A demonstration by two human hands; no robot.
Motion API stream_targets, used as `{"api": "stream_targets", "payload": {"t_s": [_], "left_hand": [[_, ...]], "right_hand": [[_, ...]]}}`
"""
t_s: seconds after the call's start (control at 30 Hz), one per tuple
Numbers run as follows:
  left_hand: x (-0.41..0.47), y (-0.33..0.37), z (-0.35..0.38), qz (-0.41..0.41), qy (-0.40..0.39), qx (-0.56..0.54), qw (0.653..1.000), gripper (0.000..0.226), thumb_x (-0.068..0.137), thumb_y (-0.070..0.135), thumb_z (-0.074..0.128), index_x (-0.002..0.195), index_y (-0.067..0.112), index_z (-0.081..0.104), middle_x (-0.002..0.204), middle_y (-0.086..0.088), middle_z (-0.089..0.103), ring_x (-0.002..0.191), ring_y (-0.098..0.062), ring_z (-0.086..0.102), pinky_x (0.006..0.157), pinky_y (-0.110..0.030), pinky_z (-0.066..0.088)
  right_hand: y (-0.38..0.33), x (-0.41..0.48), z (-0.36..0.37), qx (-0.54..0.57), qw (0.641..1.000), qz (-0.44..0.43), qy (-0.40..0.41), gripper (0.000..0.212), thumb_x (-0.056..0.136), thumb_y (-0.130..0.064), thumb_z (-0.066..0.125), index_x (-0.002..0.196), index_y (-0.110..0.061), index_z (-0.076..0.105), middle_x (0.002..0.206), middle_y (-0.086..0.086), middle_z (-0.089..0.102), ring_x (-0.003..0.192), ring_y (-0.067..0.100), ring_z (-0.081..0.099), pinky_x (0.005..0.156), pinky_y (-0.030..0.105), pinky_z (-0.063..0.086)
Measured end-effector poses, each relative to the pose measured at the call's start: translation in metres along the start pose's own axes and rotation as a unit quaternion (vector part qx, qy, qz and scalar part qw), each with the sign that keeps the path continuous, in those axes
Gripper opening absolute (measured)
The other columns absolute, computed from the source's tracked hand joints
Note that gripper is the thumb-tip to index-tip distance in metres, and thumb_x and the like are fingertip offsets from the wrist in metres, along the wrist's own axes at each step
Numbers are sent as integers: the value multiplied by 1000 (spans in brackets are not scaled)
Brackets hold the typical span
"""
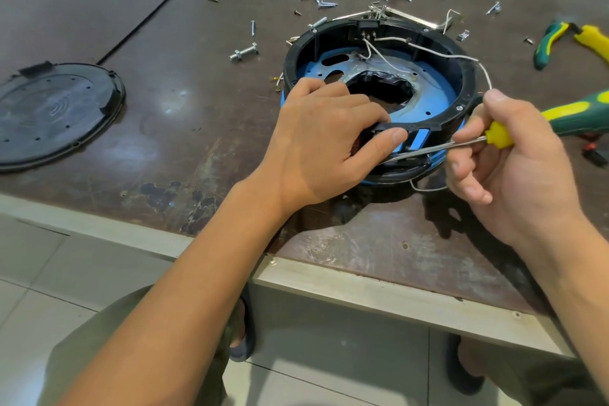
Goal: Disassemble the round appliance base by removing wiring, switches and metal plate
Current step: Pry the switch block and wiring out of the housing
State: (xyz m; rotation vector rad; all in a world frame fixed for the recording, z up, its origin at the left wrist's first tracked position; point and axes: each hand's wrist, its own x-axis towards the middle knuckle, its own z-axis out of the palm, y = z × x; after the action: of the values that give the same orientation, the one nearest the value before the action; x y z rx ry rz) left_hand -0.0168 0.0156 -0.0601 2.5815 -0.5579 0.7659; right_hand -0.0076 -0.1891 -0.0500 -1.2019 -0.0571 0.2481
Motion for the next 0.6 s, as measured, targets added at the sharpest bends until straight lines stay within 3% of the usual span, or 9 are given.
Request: {"api": "stream_targets", "payload": {"t_s": [0.27,0.47,0.6], "left_hand": [[0,-2,1,-1,-3,-1,1000,43,100,51,39,90,29,75,75,14,66,74,-7,53,81,-37,38],[0,-1,1,-1,0,1,1000,40,100,51,43,89,29,75,74,13,65,73,-7,52,81,-36,37],[-1,-1,0,3,0,-4,1000,40,100,50,43,90,28,75,74,13,65,74,-7,51,81,-37,37]], "right_hand": [[-1,0,-3,-8,1000,5,1,54,106,-35,40,59,-19,61,45,8,52,26,14,36,32,12,23],[-10,-1,-8,-43,995,-89,-9,52,103,-33,35,60,-24,63,44,3,50,28,15,36,36,16,20],[-9,-2,-7,-27,995,-95,-20,56,105,-31,30,60,-24,63,44,3,50,28,14,35,36,16,19]]}}
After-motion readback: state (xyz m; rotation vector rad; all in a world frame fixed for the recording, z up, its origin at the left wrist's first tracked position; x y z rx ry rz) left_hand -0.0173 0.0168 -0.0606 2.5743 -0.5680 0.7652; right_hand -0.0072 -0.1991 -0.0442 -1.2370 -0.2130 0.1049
